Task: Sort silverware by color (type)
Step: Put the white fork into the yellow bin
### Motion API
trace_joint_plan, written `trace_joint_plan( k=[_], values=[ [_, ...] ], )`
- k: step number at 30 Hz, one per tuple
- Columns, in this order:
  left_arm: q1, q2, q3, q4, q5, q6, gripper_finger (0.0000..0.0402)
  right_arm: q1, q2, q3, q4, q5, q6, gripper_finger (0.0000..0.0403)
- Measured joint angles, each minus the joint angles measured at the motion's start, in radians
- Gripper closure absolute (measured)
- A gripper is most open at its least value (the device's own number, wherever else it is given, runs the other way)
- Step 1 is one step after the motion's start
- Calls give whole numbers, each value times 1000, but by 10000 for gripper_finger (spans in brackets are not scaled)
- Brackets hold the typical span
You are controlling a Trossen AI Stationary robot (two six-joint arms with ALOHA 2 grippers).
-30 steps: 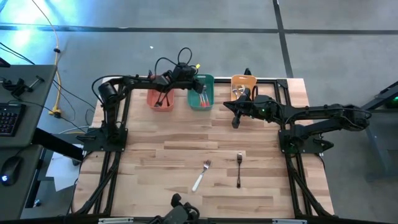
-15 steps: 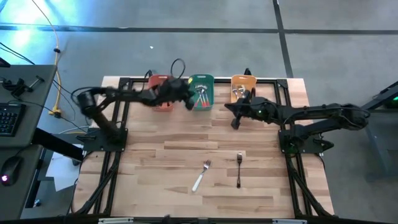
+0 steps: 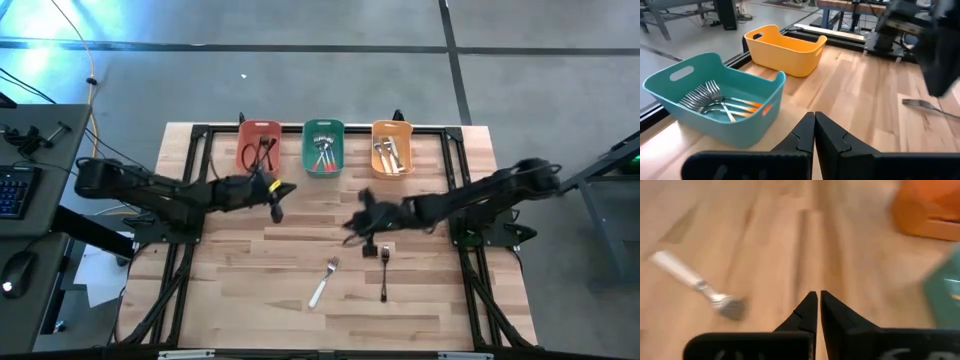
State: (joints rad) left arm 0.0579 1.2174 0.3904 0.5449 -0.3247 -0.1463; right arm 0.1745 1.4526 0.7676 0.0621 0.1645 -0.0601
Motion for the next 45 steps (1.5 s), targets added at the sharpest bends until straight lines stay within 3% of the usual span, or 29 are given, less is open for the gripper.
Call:
trace_joint_plan(
  k=[4,11,16,25,32,41,45],
  values=[
    [-67,-31,-37,1,-64,-1,399,72,145,143,-94,-58,0,367],
    [-127,-31,-83,4,-164,-18,399,128,394,398,-361,-177,-57,281],
    [-140,-31,-85,2,-180,-8,399,136,515,527,-463,-238,-137,253],
    [-140,-31,-85,4,-180,-7,399,117,584,601,-435,-357,-222,270],
    [-139,-30,-85,5,-180,-7,399,111,618,599,-398,-361,-229,298],
    [-139,-30,-85,0,-184,-6,399,99,654,602,-403,-368,-223,303],
    [-139,-30,-85,-1,-184,-6,399,77,655,604,-437,-371,-195,331]
  ],
)
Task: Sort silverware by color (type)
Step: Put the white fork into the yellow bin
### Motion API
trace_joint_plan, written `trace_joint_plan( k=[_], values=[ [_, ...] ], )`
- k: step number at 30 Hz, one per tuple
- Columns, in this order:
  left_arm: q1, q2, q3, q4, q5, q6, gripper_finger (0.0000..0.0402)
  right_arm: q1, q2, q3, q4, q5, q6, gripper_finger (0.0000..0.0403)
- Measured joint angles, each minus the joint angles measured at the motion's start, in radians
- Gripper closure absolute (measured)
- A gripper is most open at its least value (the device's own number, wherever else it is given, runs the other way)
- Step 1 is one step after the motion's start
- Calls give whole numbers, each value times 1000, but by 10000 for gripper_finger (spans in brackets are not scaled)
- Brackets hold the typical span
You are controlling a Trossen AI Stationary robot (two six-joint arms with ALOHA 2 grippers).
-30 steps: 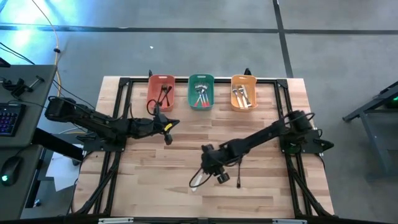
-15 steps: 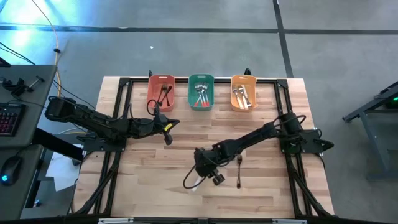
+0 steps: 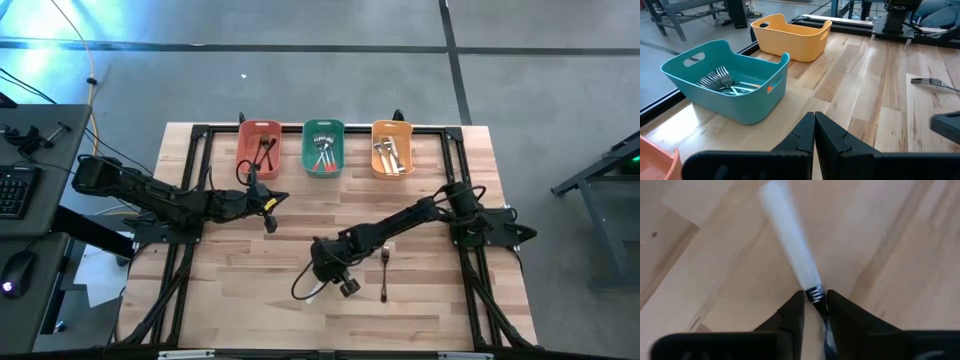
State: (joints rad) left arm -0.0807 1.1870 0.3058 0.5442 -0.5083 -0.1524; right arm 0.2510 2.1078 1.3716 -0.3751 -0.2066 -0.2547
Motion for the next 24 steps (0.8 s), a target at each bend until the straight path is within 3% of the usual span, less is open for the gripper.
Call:
trace_joint_plan(
  k=[5,14,24],
  values=[
    [0,0,0,0,0,0,399,-37,-2,1,-69,-20,18,392],
    [0,0,0,0,0,0,399,-127,-41,-5,-213,-39,58,395],
    [0,0,0,-2,0,0,399,-210,-186,-10,-345,103,68,401]
  ],
)
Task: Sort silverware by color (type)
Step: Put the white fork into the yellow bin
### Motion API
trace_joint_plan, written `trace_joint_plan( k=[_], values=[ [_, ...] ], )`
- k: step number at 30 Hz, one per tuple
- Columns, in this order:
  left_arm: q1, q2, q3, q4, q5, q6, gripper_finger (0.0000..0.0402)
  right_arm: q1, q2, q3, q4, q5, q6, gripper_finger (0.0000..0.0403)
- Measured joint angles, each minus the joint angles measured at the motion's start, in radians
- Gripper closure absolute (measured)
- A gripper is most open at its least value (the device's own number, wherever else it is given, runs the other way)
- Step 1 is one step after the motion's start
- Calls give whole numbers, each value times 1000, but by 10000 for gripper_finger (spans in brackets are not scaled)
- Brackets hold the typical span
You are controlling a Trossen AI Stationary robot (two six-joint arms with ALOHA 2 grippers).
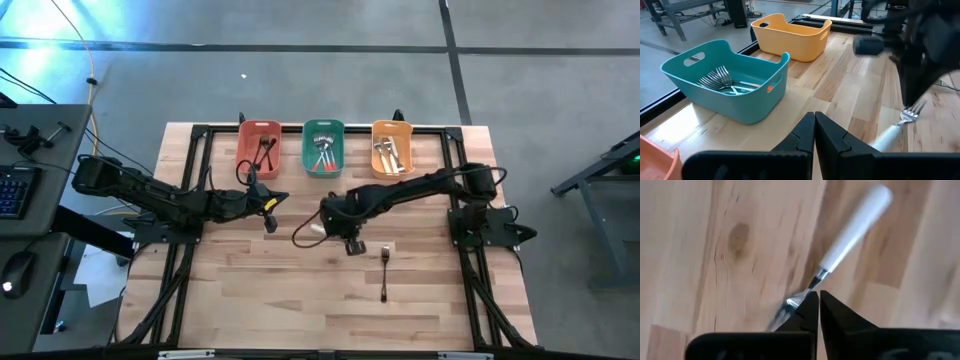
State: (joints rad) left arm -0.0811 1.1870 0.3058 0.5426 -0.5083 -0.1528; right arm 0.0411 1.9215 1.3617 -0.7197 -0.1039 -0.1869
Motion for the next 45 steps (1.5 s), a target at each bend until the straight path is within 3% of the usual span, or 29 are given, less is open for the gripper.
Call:
trace_joint_plan(
  k=[3,8,15,21,35,42,45],
  values=[
    [0,0,0,0,0,0,399,-19,-35,0,-6,0,41,401],
    [0,0,0,1,0,0,399,-29,-21,-8,14,-2,277,399],
    [0,0,0,1,0,-11,399,14,48,-39,74,3,571,327],
    [0,0,0,2,0,-11,399,27,69,-38,142,76,683,285],
    [0,0,0,1,0,-11,399,12,97,-32,57,133,647,330],
    [0,0,0,1,0,-11,399,0,96,-34,20,125,331,355],
    [0,0,0,1,0,-11,399,-2,102,-34,30,109,270,372]
  ],
)
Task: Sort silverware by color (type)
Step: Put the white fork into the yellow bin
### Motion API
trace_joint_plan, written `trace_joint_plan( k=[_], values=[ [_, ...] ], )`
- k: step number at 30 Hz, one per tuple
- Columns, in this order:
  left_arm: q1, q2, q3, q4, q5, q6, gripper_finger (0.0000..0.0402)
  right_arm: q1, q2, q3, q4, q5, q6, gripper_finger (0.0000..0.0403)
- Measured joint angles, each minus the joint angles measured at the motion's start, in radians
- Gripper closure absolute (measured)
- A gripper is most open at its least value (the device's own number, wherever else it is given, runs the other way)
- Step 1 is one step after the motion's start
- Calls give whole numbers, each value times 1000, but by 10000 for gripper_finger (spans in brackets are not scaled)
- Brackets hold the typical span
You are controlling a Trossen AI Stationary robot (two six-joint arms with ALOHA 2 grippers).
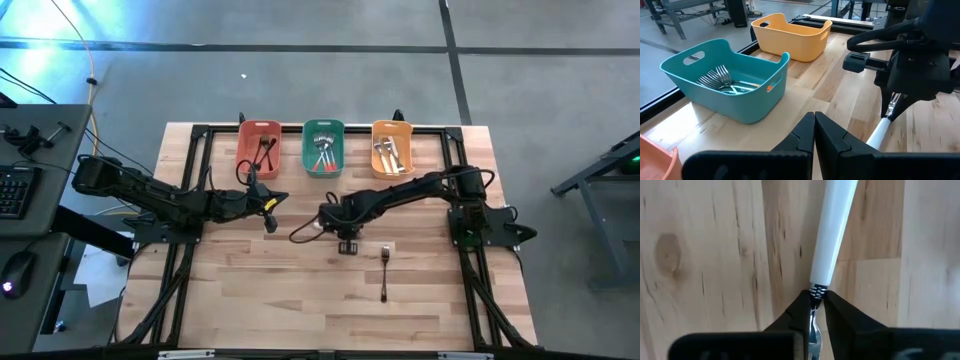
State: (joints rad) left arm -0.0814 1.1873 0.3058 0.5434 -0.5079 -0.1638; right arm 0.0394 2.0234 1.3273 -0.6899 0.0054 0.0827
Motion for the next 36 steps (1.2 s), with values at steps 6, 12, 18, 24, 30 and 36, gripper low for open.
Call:
trace_joint_plan(
  k=[6,12,18,24,30,36],
  values=[
    [0,0,0,0,0,0,399,-7,33,3,-12,-32,-39,399],
    [0,0,0,0,0,1,399,-20,-21,-3,-13,-50,-21,402],
    [0,0,0,-2,5,0,399,-47,-146,-2,-73,-2,8,403],
    [0,0,0,-5,8,1,399,-100,-272,-3,-181,107,45,403],
    [0,0,0,-7,8,0,399,-294,-410,-3,-331,262,151,403],
    [0,0,0,-8,8,0,399,-568,-444,-3,-337,274,174,403]
  ],
)
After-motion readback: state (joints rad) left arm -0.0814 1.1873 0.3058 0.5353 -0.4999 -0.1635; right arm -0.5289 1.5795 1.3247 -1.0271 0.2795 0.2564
